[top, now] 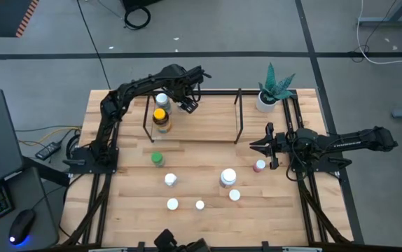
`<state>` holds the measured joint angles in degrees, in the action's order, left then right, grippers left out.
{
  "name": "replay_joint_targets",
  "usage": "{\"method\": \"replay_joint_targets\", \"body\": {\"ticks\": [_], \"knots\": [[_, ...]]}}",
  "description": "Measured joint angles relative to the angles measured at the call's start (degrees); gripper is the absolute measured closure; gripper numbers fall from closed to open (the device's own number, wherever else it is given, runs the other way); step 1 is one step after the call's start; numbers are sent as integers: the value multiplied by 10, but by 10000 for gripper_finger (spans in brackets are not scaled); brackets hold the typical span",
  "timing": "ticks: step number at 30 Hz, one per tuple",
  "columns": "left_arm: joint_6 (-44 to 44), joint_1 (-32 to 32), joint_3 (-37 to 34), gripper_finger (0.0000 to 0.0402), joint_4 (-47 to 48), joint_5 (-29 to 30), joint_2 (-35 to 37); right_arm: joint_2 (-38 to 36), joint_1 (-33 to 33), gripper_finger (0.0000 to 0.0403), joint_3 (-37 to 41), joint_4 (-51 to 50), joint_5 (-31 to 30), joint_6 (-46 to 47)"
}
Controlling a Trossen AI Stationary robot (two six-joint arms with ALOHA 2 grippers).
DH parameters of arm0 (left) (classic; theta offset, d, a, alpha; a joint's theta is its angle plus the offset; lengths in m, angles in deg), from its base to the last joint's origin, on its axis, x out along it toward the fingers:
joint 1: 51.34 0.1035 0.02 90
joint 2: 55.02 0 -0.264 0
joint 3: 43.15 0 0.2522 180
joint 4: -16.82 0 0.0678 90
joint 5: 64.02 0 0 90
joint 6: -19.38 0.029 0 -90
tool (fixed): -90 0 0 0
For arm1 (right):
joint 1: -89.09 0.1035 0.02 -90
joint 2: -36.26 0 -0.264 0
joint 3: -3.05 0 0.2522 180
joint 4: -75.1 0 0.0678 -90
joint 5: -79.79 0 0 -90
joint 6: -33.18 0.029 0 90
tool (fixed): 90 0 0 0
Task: Pick and place medicine bottles onto shelf by color
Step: Put the bottom white green pill bottle on the shelf
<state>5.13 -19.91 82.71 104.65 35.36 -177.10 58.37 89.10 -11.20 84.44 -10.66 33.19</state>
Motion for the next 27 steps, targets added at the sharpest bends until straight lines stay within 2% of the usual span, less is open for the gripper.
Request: {"method": "replay_joint_targets", "body": {"ticks": [18, 27], "knots": [[82, -5, 0, 167, 12, 27, -7, 0, 0, 341, 0, 0, 0, 0], [86, -5, 0, 137, 12, 27, -7, 0, 0, 341, 0, 0, 0, 0]]}}
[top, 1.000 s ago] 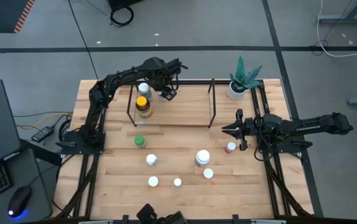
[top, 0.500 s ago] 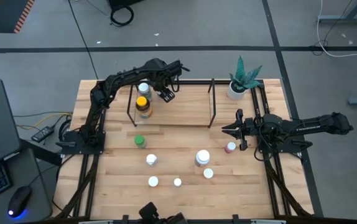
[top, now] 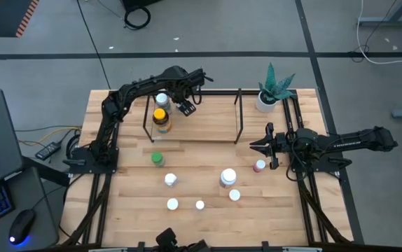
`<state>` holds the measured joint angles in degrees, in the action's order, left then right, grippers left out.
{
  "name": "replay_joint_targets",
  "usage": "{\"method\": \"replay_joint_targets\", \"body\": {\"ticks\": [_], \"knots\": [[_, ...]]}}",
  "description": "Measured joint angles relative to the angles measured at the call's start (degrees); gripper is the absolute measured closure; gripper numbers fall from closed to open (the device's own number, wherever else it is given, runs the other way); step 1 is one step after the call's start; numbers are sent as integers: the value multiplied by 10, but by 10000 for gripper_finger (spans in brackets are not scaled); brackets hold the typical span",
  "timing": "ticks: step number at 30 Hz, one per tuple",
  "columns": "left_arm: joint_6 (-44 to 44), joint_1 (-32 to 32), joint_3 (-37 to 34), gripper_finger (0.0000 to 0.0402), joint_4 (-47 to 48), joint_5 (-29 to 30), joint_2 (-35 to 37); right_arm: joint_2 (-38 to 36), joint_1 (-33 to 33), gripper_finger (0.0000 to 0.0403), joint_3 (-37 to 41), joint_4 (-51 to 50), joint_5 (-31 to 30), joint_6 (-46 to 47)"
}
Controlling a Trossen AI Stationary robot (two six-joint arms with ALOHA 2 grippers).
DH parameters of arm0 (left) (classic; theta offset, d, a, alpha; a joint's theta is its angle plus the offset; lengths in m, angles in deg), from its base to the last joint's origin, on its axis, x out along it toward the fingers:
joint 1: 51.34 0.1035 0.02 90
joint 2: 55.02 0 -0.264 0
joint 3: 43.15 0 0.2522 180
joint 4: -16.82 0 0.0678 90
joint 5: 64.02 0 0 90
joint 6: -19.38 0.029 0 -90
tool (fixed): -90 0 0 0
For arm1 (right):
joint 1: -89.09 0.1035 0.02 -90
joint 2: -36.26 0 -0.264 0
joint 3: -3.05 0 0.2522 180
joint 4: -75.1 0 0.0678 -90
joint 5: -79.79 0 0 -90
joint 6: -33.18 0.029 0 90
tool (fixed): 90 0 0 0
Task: Pick and place medicine bottles onto shelf by color
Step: Put the bottom white green pill bottle on the shelf, then adjust the white pill bottle on the shelf
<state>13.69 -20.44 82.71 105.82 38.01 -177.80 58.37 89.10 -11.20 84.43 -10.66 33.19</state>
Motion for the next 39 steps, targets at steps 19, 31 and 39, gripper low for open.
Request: {"method": "replay_joint_targets", "body": {"ticks": [19, 31, 39], "knots": [[17, -7, 11, 129, 11, 0, 3, 0, 0, 341, 0, 0, 0, 0], [27, -26, 82, 130, -24, 62, 3, 0, 0, 341, 0, 0, 0, 0], [27, -31, 81, 151, -28, 85, -35, 0, 0, 341, 0, 0, 0, 0]]}}
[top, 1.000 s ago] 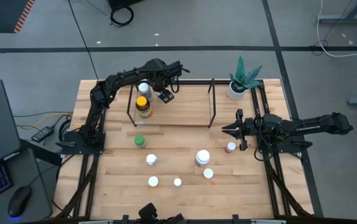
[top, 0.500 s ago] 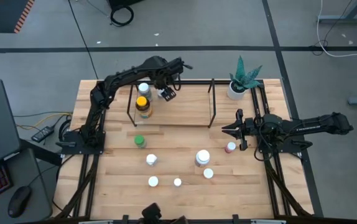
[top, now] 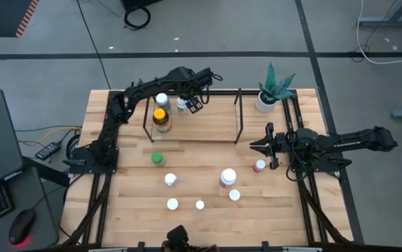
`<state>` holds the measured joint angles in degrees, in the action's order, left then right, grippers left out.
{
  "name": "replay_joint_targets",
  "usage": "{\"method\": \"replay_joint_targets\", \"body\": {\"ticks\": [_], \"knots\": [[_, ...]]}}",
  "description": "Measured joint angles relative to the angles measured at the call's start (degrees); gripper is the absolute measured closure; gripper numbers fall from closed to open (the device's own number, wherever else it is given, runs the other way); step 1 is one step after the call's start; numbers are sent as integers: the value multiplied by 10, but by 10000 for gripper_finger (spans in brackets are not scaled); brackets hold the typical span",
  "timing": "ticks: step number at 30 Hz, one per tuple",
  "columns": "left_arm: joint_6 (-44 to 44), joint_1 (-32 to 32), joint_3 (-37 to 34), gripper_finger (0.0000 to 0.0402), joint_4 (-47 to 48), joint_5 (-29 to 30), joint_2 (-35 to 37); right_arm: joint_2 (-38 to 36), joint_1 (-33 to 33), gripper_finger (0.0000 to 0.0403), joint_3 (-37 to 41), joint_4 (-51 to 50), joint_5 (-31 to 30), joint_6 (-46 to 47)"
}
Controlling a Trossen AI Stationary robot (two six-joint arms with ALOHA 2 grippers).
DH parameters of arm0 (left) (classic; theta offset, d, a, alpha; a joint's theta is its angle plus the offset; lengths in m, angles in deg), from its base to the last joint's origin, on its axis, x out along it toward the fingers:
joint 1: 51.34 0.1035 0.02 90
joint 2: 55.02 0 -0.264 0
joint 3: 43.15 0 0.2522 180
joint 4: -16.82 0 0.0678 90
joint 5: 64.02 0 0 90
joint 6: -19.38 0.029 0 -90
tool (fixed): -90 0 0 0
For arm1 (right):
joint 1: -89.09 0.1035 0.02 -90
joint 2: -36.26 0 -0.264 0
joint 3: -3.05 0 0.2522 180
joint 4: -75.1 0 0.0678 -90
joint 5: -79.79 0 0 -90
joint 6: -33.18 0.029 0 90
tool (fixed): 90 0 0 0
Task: Pick and place medicine bottles onto shelf by color
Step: Adjust the white pill bottle on the shelf
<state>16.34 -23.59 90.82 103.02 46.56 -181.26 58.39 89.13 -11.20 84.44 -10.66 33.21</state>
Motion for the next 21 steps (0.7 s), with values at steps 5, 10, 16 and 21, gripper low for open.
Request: {"method": "replay_joint_targets", "body": {"ticks": [5, 10, 16, 21], "knots": [[7, -1, 0, 164, 10, 7, -14, 0, 0, 341, 0, 0, 0, 0], [7, -1, 0, 170, 31, 31, -13, 0, 0, 341, 0, 0, 0, 0], [8, -3, 0, 171, 53, 42, -13, 0, 0, 341, 0, 0, 0, 0], [36, -15, 0, 171, 35, 43, -10, 0, 0, 341, 0, 0, 0, 0]]}}
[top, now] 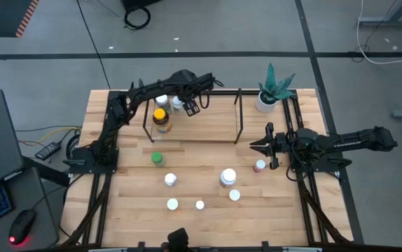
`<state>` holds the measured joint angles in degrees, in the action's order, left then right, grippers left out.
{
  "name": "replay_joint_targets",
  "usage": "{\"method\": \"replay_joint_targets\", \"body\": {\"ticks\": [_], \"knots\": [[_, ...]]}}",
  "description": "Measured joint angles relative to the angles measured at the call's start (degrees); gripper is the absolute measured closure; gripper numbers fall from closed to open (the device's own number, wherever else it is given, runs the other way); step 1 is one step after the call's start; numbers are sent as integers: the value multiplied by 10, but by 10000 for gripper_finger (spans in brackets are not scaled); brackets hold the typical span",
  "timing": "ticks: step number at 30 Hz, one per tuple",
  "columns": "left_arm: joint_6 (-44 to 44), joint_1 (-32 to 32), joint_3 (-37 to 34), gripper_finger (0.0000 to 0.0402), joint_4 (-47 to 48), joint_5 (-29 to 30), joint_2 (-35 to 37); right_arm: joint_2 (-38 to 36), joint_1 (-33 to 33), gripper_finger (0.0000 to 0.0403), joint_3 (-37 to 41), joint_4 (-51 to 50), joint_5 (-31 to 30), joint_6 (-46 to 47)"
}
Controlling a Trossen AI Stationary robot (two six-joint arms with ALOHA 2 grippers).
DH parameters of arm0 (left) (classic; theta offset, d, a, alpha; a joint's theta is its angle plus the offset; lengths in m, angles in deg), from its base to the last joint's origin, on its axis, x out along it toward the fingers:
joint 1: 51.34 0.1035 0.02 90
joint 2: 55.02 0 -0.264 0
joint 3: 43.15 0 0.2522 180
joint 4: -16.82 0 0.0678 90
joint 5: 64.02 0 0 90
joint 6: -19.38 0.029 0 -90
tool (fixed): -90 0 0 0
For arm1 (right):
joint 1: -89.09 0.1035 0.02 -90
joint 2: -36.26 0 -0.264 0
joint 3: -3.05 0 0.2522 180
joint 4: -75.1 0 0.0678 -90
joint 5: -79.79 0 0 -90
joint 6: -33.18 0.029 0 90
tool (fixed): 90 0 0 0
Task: Pick and place medicine bottles onto shelf by color
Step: Adjust the white pill bottle on the shelf, then put the green pill bottle on the shelf aligned with the other white pill bottles
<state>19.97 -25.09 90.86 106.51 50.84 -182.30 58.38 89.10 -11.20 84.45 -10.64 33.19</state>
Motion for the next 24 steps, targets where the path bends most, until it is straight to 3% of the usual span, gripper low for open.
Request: {"method": "replay_joint_targets", "body": {"ticks": [5, 12, 24], "knots": [[31, -23, 37, 171, 2, -25, 6, 0, 0, 341, 0, 0, 0, 0], [86, -94, 101, 171, 80, -195, 8, 0, 0, 341, 0, 3, 0, 0], [38, -255, 96, 204, 140, -202, 16, 0, 0, 341, 0, 4, 0, 0]]}}
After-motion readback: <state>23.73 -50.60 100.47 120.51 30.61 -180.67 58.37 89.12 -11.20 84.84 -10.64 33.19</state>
